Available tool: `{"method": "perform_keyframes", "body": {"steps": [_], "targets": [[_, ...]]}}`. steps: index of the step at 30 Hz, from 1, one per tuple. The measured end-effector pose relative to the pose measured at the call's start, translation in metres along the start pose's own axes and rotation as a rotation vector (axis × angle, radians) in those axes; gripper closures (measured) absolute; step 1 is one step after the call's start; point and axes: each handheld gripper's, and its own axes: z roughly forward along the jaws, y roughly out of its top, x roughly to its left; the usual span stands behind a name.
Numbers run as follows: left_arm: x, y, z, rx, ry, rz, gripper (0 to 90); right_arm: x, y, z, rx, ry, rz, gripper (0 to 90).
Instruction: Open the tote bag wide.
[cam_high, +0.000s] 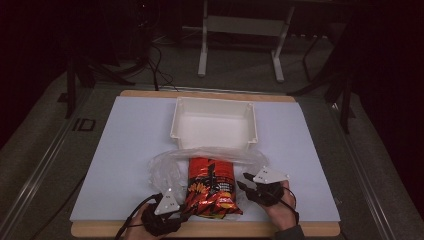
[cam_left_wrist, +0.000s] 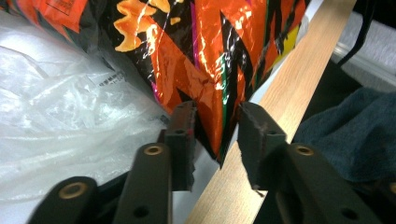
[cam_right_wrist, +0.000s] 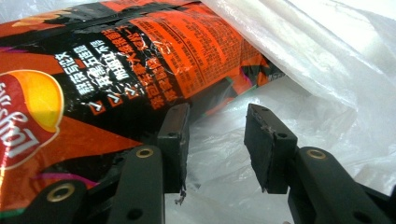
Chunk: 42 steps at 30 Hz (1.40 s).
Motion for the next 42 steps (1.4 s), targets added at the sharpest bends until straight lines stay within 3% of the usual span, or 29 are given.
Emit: {"method": "perform_keyframes", "body": {"steps": [8,20,25,28,30,34,40,41,42], "targets": [[0.002,0.004,-0.007,-0.02,0.005,0.002,86.7,0.0,-0.001,0.001,0.005,0.0,0.0,58.9],[0.012,0.018,-0.034,-0.161,-0.027,-0.029,87.9,0.003,0.001,-0.009,-0.001,-0.001,-0.034,57.6],[0.016,0.026,-0.042,-0.197,-0.023,-0.034,87.9,0.009,0.001,-0.015,-0.006,0.043,-0.069,68.9],[0.017,0.03,-0.045,-0.211,-0.018,-0.032,87.9,0.012,0.001,-0.018,-0.008,0.054,-0.086,68.4],[0.018,0.036,-0.048,-0.23,-0.011,-0.029,87.9,0.018,0.003,-0.021,-0.016,0.069,-0.115,57.7],[0.02,0.041,-0.051,-0.244,-0.004,-0.025,87.8,0.022,0.006,-0.024,-0.036,0.085,-0.127,47.3],[0.023,0.042,-0.052,-0.253,0.011,-0.005,83.3,0.025,0.015,-0.027,-0.085,0.078,-0.132,43.5],[0.023,0.042,-0.052,-0.255,0.009,0.003,77.8,0.025,0.017,-0.027,-0.089,0.076,-0.13,43.6],[0.023,0.041,-0.053,-0.261,0.007,0.017,66.8,0.025,0.019,-0.027,-0.096,0.071,-0.131,43.6]]}}
